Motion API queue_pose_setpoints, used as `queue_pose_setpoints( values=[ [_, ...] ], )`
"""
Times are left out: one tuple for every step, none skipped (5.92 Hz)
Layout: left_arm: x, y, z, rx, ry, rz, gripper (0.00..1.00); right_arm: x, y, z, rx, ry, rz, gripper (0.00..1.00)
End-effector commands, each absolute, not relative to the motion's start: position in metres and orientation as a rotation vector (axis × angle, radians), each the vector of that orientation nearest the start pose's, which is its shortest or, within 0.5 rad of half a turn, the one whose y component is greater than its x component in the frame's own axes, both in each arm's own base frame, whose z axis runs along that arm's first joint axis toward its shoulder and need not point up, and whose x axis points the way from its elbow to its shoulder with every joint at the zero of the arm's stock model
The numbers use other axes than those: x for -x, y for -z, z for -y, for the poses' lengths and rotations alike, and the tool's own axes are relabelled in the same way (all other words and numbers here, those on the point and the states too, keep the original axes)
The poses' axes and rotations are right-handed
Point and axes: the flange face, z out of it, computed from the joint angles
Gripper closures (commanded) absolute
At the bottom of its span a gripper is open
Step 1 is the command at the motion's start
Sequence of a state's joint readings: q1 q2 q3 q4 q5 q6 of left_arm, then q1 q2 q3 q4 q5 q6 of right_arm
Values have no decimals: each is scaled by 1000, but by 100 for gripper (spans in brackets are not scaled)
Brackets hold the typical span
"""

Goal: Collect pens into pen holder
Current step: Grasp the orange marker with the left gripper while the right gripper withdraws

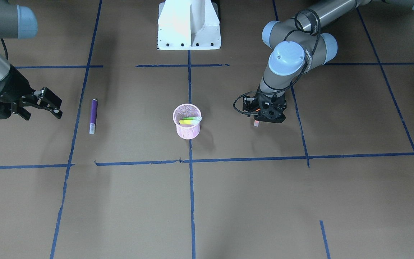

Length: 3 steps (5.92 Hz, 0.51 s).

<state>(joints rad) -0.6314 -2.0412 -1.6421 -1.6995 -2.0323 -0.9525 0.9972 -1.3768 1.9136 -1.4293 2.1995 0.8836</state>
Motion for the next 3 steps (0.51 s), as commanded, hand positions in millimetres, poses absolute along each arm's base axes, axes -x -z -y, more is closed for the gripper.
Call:
queue_pose_setpoints(
  values=[
    [-476, -353, 468, 30, -194, -754, 35, 229, -383, 497, -91, -80, 880, 0],
    [-476, -352, 470, 24, -207, -755, 36, 229, -383, 497, -91, -84, 882, 0],
    [-478, -347, 470, 32, -233, -775, 39, 229, -383, 497, -91, -84, 882, 0]
  ],
)
